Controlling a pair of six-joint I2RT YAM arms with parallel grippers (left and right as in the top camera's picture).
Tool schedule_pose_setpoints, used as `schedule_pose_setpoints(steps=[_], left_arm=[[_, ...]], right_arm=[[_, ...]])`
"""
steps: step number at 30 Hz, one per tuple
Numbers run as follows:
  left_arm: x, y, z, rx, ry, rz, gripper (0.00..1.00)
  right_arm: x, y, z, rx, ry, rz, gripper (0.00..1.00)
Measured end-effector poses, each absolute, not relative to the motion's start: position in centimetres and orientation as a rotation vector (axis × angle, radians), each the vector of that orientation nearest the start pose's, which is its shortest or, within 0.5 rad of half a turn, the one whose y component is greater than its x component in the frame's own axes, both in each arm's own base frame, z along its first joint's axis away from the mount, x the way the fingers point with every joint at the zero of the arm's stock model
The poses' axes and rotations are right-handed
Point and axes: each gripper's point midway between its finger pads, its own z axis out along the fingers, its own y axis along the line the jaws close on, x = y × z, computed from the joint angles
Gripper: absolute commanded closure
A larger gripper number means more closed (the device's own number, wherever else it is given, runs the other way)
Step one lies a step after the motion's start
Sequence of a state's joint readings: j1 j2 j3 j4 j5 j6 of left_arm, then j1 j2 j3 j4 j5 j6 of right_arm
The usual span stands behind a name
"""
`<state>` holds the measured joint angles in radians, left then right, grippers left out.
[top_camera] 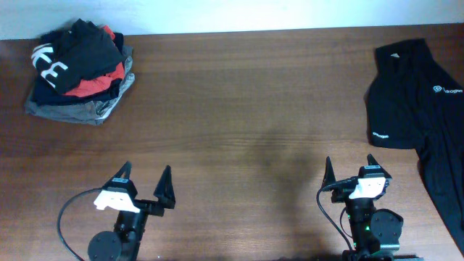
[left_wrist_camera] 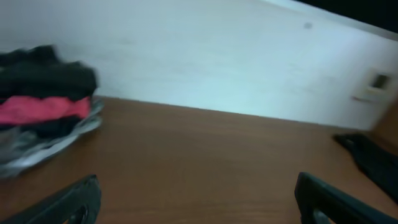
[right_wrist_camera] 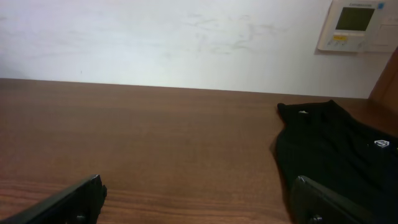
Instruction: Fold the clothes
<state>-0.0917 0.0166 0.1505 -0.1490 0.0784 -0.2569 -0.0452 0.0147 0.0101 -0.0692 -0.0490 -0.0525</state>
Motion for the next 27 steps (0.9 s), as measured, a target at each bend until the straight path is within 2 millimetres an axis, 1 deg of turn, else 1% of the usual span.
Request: schedule_pose_setpoints(steps=[4, 7, 10, 14, 17, 22, 27], left_arm=[[23.9, -2.5, 20.1, -0.123, 1.570, -0.297, 0.01], [24.3, -2.1, 19.3, -0.144, 1.551, -0.277, 0.01], [24.6, -1.8, 17.6, -0.161, 1.580, -0.256, 0.01], [24.7, -1.0, 16.8, -0.165, 1.602, -0.203, 0.01], [24.6, -0.4, 15.7, -0.141, 1.645, -0.136, 0.01], [24.6, -0.4, 15.7, -0.044, 1.650, -0.053, 0.01], [24.6, -0.3, 15.7, -0.003, 1.650, -0.010, 0.01]], right_arm=[[24.6, -0.3, 15.8, -0.043, 1.644, -0.034, 0.01], [24.6, -0.3, 15.8, -0.043, 1.644, -0.034, 0.01], [24.6, -0.3, 15.8, -0.043, 1.644, -0.034, 0.01], [24.6, -0.3, 15.8, -0.044, 1.644, -0.035, 0.01], [24.6, -0.3, 15.8, -0.043, 1.644, -0.034, 0.01], [24.6, -0.3, 15.8, -0.043, 1.644, -0.034, 0.01], [24.6, -0.3, 15.8, -0.044, 1.644, -0.034, 0.01]])
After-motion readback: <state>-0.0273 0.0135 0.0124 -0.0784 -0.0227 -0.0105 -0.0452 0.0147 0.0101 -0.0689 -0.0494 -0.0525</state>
